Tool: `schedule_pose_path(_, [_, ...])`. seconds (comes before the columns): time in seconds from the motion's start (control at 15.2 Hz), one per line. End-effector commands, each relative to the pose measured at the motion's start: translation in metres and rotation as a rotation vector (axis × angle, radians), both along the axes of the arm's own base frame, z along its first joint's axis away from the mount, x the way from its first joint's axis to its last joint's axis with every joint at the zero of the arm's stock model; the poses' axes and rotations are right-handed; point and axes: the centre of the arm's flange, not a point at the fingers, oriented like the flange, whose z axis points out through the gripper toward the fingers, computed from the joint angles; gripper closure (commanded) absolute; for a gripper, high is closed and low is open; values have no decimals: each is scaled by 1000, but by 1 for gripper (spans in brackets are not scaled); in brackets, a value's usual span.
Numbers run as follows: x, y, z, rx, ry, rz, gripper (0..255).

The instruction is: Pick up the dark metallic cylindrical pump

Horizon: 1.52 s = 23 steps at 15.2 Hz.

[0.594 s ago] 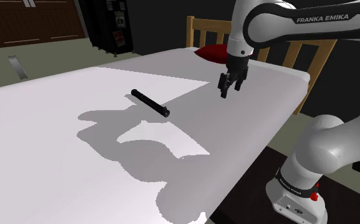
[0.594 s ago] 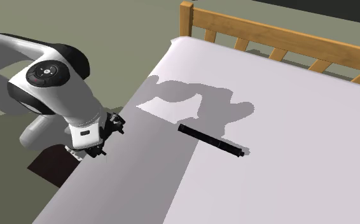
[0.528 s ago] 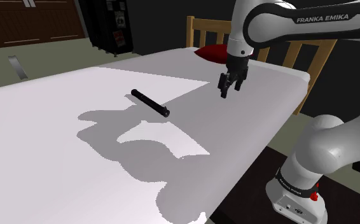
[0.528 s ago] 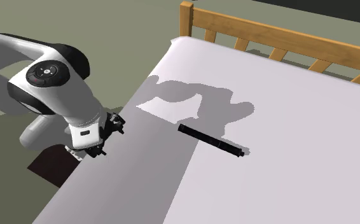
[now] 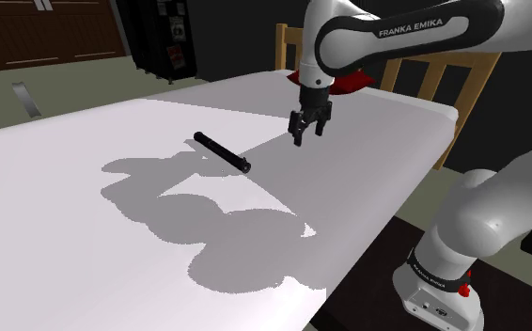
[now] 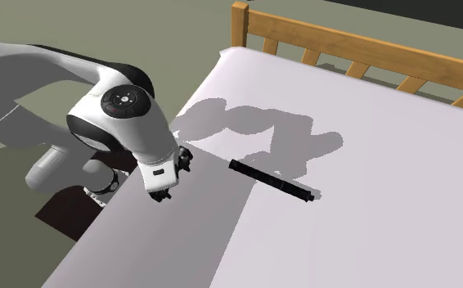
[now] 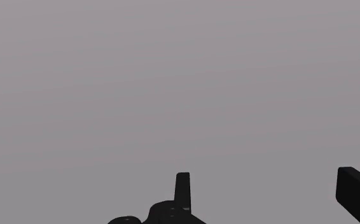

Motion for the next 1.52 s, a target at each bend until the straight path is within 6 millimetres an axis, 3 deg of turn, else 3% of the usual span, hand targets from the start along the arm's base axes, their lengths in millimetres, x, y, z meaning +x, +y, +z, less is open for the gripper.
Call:
schedule_pose_path(0.0, [25, 13, -1, 6, -1, 5, 0])
schedule_pose_path(1.32, [247, 142, -36, 59, -2, 53, 0])
schedule_pose_path(1.45, [249, 143, -42, 59, -2, 54, 0])
